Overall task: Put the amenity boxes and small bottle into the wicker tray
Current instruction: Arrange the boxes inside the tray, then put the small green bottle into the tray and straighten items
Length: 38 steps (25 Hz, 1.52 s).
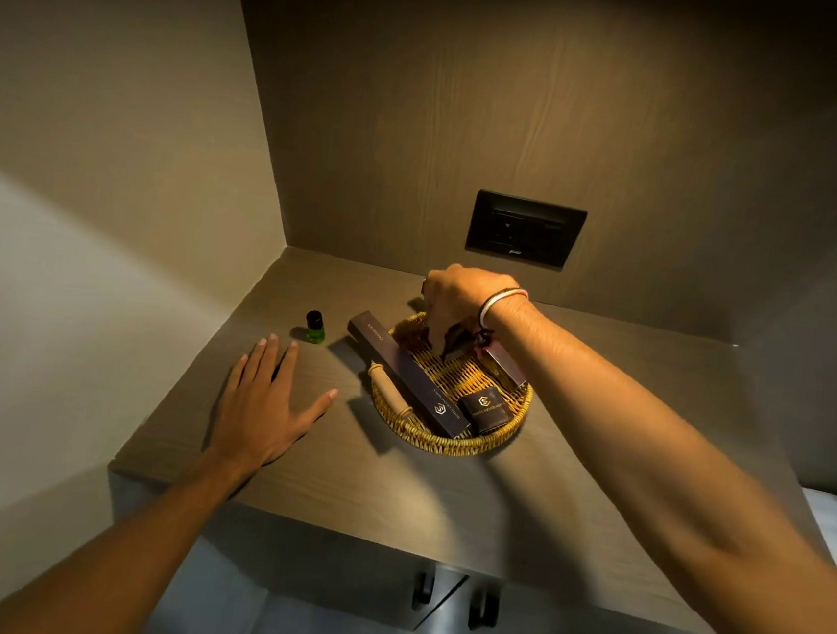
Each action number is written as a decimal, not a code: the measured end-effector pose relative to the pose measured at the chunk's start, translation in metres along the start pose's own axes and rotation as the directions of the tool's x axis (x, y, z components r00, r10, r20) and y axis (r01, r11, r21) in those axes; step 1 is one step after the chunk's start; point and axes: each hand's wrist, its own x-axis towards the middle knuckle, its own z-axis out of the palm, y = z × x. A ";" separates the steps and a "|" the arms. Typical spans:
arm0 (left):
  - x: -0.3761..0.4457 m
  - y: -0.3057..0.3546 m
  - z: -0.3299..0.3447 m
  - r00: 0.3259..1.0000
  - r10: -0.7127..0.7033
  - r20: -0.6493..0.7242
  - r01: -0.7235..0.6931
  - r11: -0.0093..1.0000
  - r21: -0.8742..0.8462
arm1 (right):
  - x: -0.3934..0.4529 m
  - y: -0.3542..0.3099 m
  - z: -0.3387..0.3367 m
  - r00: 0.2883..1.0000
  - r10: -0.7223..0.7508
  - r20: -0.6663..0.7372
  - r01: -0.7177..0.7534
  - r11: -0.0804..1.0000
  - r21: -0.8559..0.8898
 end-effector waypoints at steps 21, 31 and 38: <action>0.001 0.004 -0.009 0.999 -0.025 0.047 0.028 0.998 -0.063 | -0.011 0.091 0.042 0.684 0.198 -0.702 0.023 0.956 0.292; 0.067 0.033 -0.051 0.997 0.011 -0.075 -0.033 0.955 -0.295 | -0.005 0.158 0.188 0.892 0.253 -0.375 -0.131 0.938 0.322; 0.083 0.057 -0.070 0.988 0.052 -0.143 -0.088 0.960 -0.265 | -0.006 0.149 0.189 0.842 0.300 -0.448 -0.174 0.938 0.301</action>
